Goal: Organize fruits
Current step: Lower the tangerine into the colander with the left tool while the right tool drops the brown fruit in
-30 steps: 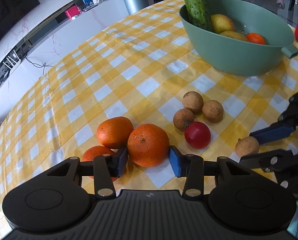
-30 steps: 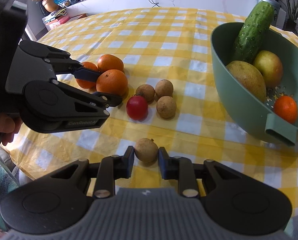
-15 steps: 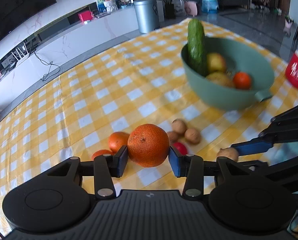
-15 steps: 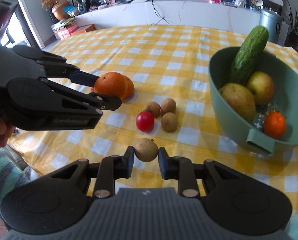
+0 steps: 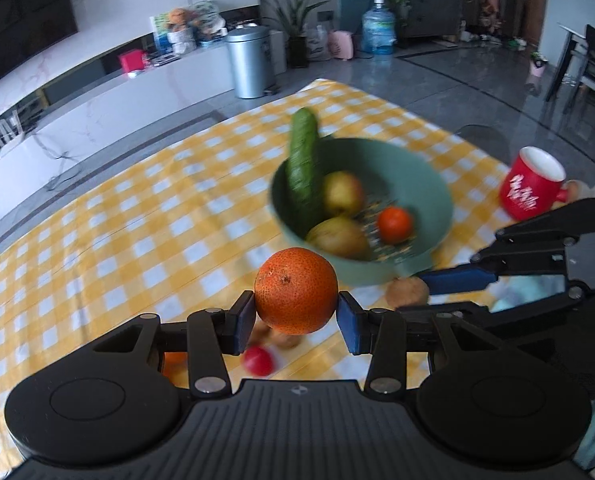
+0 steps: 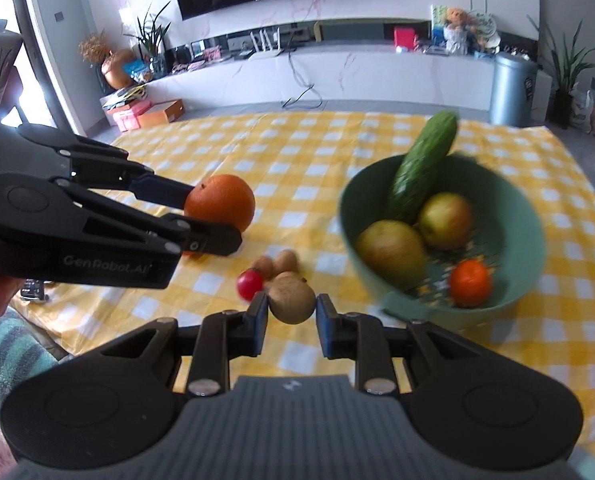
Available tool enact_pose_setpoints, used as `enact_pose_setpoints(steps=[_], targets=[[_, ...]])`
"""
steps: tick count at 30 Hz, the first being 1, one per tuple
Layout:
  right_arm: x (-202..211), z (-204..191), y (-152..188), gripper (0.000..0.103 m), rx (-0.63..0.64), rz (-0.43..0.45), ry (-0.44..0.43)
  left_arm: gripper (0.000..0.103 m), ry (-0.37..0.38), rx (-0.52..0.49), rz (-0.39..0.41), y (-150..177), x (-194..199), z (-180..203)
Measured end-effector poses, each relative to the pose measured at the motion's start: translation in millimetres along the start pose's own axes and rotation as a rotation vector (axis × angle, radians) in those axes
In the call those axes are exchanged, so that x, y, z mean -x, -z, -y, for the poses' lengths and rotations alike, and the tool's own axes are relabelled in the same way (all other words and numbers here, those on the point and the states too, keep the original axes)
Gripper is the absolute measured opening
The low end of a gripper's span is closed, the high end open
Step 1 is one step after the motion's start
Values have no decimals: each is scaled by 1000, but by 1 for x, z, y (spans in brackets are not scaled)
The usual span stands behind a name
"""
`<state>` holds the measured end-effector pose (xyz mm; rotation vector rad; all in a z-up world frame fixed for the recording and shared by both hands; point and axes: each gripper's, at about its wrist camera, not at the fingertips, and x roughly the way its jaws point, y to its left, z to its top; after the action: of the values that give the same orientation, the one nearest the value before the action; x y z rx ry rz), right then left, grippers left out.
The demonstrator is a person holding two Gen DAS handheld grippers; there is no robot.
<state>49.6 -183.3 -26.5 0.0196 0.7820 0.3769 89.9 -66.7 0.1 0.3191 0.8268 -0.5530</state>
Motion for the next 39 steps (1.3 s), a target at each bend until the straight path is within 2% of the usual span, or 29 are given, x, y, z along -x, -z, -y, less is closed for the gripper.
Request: enact_pose_setpoints(steps=[10, 17, 28, 32, 39], targets=[[17, 50, -19, 22, 71, 34, 117, 49, 75, -90, 6, -47, -22, 37], [6, 67, -36, 22, 243, -18, 138, 49, 109, -153, -46, -67, -45, 54], [-27, 89, -51, 22, 433, -135, 82, 49, 160, -121, -165, -72, -81, 48], [-39, 97, -58, 22, 446, -186, 26, 49, 192, -74, -198, -73, -92, 41], [-54, 103, -63, 22, 496, -258, -6, 49, 254, -5, -250, -75, -111, 32]])
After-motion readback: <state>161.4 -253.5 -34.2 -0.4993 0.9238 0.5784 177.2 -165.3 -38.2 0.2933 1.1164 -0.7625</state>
